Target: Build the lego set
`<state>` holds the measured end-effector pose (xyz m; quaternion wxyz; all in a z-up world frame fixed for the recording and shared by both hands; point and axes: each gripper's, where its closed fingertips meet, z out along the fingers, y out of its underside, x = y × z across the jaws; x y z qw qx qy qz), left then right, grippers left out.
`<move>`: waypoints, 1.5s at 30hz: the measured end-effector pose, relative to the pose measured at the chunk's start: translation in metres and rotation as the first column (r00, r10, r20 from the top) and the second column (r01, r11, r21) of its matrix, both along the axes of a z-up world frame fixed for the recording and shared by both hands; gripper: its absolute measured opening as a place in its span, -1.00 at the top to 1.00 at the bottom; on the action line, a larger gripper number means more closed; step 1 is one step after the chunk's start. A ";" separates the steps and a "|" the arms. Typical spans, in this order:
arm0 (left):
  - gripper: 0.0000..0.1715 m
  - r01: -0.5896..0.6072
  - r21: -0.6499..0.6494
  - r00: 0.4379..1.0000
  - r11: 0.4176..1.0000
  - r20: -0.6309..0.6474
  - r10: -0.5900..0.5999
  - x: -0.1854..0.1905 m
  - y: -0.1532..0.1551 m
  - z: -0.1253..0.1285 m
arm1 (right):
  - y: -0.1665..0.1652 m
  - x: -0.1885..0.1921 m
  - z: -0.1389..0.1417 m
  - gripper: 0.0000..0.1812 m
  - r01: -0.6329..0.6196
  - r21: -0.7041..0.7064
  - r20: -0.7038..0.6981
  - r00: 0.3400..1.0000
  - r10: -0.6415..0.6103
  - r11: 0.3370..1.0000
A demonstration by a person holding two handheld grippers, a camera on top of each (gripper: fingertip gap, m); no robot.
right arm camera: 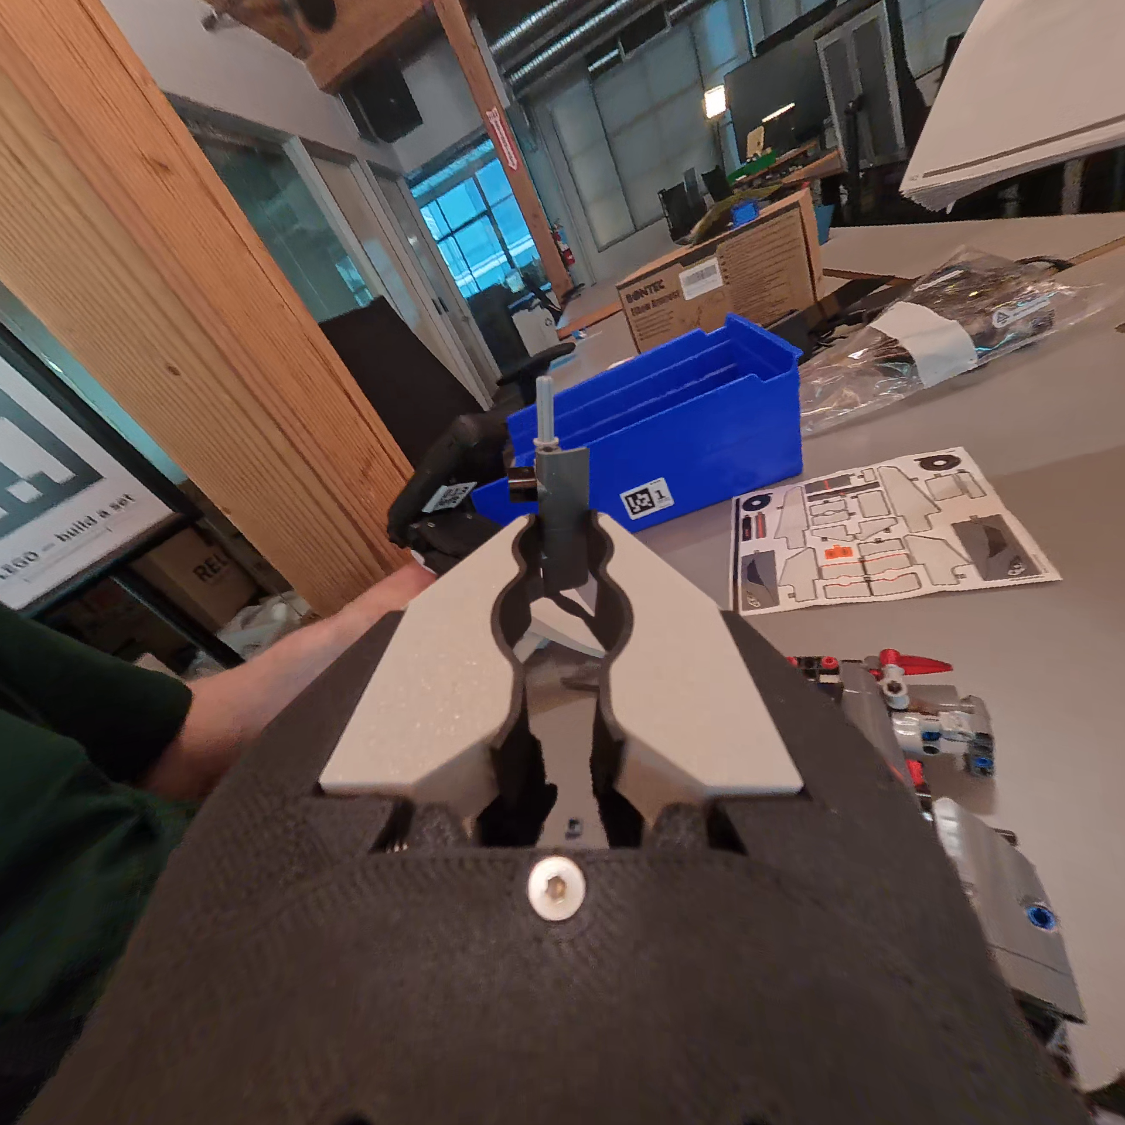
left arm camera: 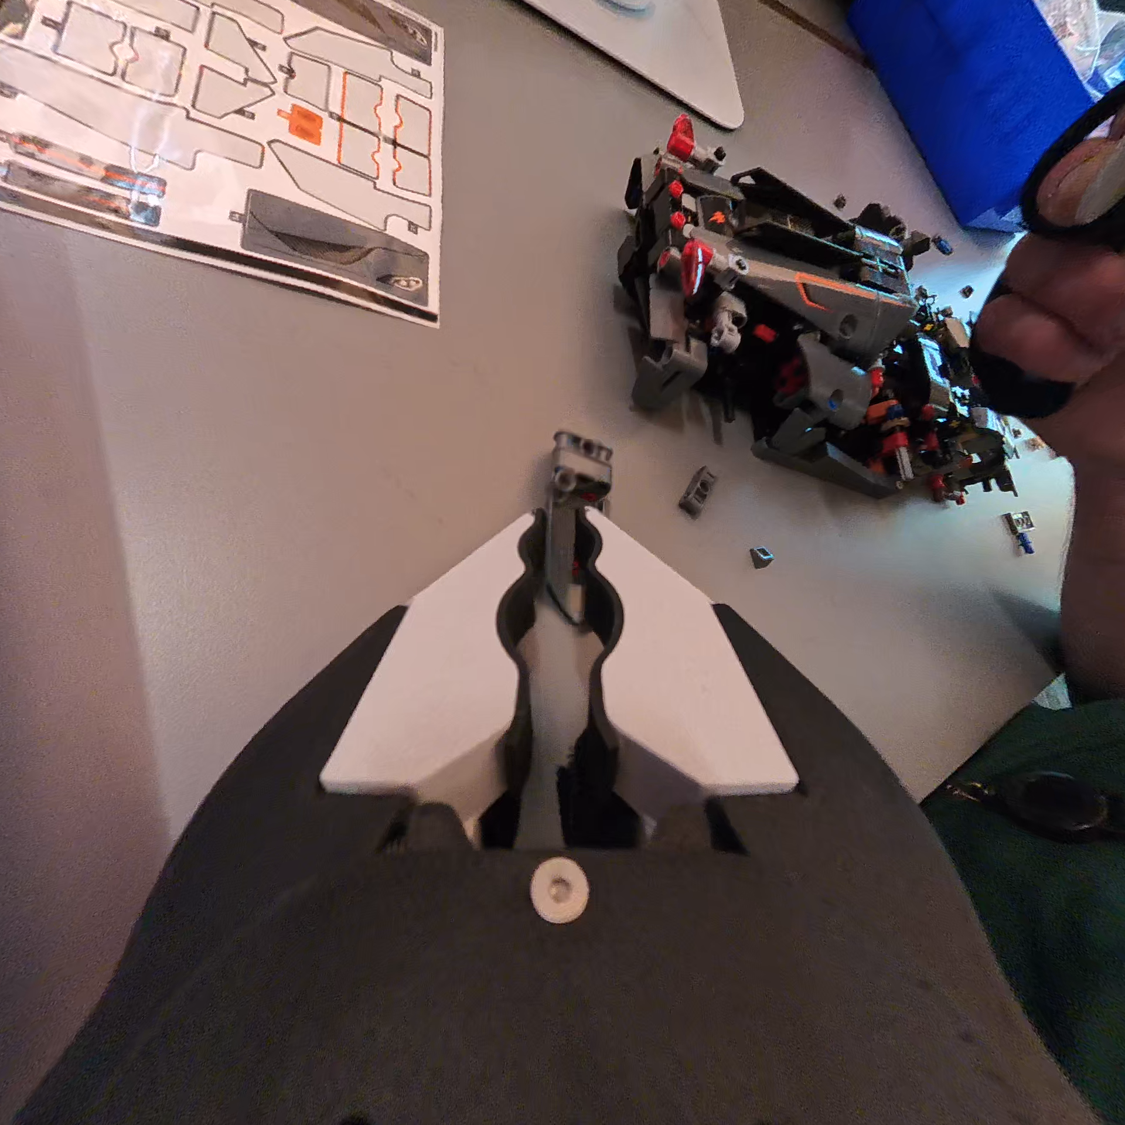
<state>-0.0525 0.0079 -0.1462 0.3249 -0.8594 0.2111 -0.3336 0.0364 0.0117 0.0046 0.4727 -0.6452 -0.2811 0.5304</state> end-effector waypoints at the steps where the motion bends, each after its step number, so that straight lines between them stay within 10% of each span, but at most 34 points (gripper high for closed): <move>1: 0.86 -0.012 0.005 1.000 1.000 0.001 0.012 -0.002 0.001 0.001 | 0.001 0.000 -0.001 0.86 0.017 0.021 0.027 0.999 -0.018 1.000; 18: 0.59 0.063 0.518 0.959 0.853 0.207 -0.196 0.087 -0.005 0.147 | 0.007 0.001 0.000 0.86 0.189 0.647 0.373 0.767 -0.522 0.739; 33: 0.85 0.043 0.518 0.905 0.854 0.343 -0.253 0.088 -0.007 0.158 | 0.001 -0.008 0.001 0.86 0.109 0.791 0.384 0.678 -0.627 0.603; 45: 0.84 0.069 0.342 0.591 0.937 0.743 -0.315 0.062 -0.008 0.180 | -0.016 -0.017 -0.003 0.62 0.030 0.544 0.353 0.898 -0.262 0.838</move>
